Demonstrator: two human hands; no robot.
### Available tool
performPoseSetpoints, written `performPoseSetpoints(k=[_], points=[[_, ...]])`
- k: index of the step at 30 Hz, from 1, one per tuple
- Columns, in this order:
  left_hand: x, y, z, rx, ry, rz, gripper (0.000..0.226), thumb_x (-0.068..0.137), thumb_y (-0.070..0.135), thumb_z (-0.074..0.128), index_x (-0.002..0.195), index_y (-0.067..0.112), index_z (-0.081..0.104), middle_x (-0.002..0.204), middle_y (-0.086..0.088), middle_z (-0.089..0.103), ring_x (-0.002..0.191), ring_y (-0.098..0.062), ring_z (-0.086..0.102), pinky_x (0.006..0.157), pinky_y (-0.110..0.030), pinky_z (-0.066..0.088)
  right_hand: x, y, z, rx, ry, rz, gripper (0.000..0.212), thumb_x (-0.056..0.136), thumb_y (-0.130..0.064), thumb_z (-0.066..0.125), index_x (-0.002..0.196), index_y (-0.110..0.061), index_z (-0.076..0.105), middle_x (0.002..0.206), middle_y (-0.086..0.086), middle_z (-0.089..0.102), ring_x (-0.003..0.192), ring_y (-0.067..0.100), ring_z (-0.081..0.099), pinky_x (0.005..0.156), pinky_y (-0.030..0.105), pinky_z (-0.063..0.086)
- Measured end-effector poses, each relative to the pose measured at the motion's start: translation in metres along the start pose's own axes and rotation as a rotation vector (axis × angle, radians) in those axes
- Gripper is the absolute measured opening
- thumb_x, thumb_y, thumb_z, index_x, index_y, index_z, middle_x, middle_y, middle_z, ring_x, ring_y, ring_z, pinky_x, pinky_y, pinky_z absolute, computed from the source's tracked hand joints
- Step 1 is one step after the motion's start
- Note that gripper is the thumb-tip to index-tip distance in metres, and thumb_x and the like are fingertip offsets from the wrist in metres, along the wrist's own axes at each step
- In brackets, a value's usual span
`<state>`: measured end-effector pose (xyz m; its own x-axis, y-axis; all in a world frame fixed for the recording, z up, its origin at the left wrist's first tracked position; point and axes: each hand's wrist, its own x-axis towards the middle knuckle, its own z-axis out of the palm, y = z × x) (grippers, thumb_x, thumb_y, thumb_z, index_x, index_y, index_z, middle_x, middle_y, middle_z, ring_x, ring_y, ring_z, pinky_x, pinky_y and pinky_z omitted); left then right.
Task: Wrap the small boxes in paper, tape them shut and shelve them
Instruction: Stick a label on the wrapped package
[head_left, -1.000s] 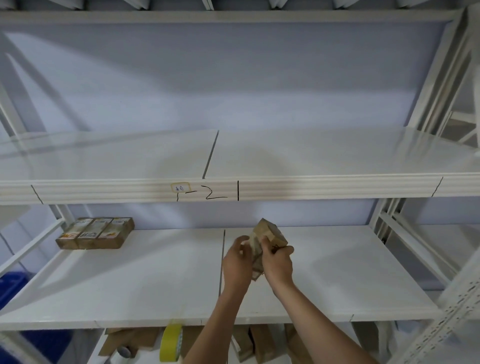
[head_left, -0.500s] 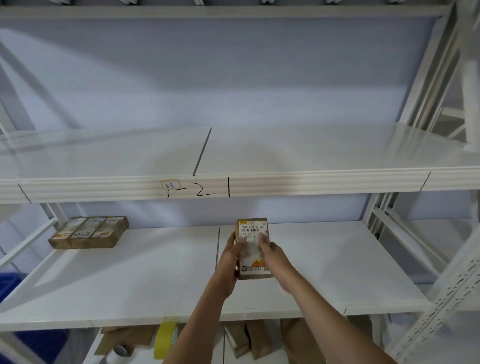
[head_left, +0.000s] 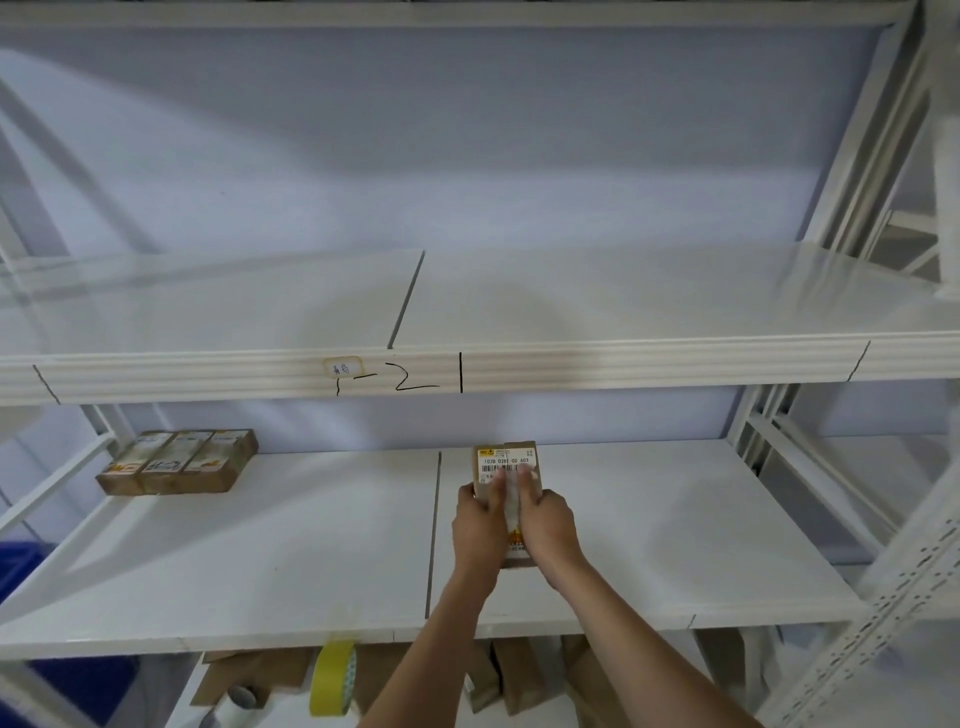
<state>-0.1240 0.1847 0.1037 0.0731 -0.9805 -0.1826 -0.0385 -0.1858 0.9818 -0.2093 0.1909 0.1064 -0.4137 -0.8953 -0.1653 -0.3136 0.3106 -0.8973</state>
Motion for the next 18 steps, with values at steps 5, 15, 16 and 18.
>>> performPoseSetpoints(k=[5, 15, 16, 18], points=[[0.011, 0.008, -0.007, -0.046, -0.103, -0.055, 0.052, 0.092, 0.061, 0.057, 0.121, 0.018, 0.051, 0.1, 0.001, 0.069, 0.083, -0.017, 0.073, 0.068, -0.033, 0.059, 0.004, 0.003, -0.01, 0.072, -0.046, -0.03, 0.066, 0.095, -0.07, 0.033, 0.106, -0.013, 0.066, 0.091, 0.003, 0.073, 0.076, 0.015, 0.073, 0.065, 0.027, 0.061], [0.013, 0.026, 0.004, 0.016, -0.001, 0.11, 0.047, 0.095, 0.06, 0.05, 0.109, 0.016, 0.058, 0.097, -0.002, 0.07, 0.084, -0.017, 0.07, 0.073, -0.033, 0.055, 0.008, -0.024, -0.02, 0.203, 0.006, -0.103, 0.058, 0.101, -0.064, 0.026, 0.108, -0.022, 0.064, 0.1, 0.001, 0.071, 0.09, 0.019, 0.069, 0.081, 0.036, 0.057], [0.013, 0.028, 0.005, 0.034, -0.011, 0.112, 0.049, 0.094, 0.062, 0.049, 0.108, 0.016, 0.059, 0.098, -0.003, 0.07, 0.085, -0.018, 0.069, 0.076, -0.035, 0.056, 0.007, -0.025, -0.021, 0.185, 0.032, -0.117, 0.059, 0.102, -0.061, 0.023, 0.107, -0.019, 0.065, 0.099, 0.002, 0.071, 0.09, 0.018, 0.069, 0.075, 0.032, 0.055], [0.011, 0.033, 0.008, 0.05, -0.015, 0.123, 0.051, 0.095, 0.063, 0.047, 0.106, 0.015, 0.06, 0.097, -0.004, 0.071, 0.085, -0.018, 0.069, 0.075, -0.034, 0.054, 0.004, -0.028, -0.025, 0.166, 0.051, -0.13, 0.06, 0.104, -0.056, 0.02, 0.105, -0.016, 0.065, 0.097, 0.003, 0.071, 0.088, 0.017, 0.068, 0.065, 0.024, 0.049]])
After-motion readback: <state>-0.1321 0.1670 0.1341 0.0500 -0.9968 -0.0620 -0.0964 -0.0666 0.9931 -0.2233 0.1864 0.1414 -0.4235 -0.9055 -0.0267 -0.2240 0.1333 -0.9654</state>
